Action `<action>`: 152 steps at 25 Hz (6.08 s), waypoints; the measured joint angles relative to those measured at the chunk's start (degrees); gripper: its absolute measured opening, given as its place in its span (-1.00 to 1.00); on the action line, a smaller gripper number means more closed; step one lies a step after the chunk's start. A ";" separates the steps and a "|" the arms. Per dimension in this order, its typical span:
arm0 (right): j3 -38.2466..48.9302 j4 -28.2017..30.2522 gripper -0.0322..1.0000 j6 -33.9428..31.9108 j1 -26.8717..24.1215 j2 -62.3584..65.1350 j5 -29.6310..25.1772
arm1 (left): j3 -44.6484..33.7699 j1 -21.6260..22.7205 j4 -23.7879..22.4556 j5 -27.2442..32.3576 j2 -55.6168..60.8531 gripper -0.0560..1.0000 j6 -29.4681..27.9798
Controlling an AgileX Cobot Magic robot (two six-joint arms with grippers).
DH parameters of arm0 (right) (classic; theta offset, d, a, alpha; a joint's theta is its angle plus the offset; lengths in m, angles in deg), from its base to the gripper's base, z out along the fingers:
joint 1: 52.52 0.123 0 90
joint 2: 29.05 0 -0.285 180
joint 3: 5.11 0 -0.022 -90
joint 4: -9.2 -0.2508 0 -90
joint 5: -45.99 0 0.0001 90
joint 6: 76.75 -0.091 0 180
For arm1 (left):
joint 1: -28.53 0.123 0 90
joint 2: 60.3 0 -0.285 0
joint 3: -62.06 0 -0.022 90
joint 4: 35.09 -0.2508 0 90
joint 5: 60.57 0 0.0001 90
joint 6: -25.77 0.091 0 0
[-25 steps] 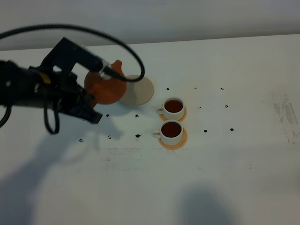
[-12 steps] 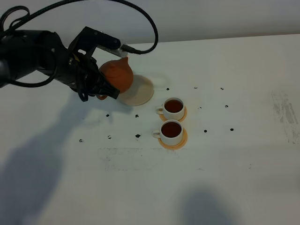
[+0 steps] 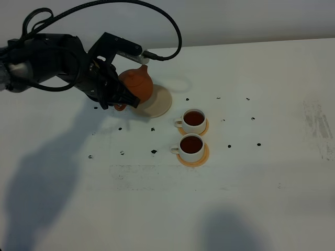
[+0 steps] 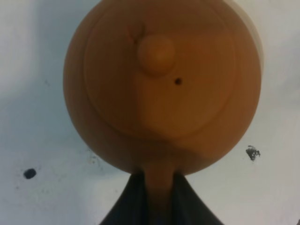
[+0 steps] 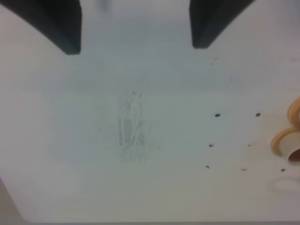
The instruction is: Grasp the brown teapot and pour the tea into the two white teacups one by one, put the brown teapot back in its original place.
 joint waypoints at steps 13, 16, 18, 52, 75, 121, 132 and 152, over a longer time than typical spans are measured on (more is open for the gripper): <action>0.00 0.00 0.06 0.00 0.00 0.00 0.00 | 0.00 -1.14 0.13 -1.98 -2.11 -0.70 0.05; 0.00 0.00 0.06 0.00 0.00 0.00 0.00 | 0.00 -1.14 0.13 -2.75 -3.10 -0.70 0.05; 0.00 0.00 0.06 0.00 0.00 0.00 0.00 | 0.04 -1.14 0.13 -3.55 -3.92 -0.70 0.05; 0.00 0.00 0.06 0.00 0.00 0.00 0.00 | 0.53 -2.65 0.18 -3.44 -4.93 -0.70 0.16; 0.00 0.00 0.06 0.00 0.00 0.00 0.00 | 0.53 -2.05 0.24 -3.95 -5.18 -0.70 0.16; 0.00 0.00 0.06 0.00 0.00 0.00 0.00 | -30.13 20.43 -7.38 -0.65 48.96 -0.02 -7.71; 0.00 0.00 0.06 0.00 0.00 0.00 0.00 | -40.32 24.02 -4.77 18.56 71.34 -0.02 -8.82; 0.00 0.00 0.06 0.00 0.00 0.00 0.00 | -54.38 24.02 1.27 31.82 103.34 -0.13 -8.82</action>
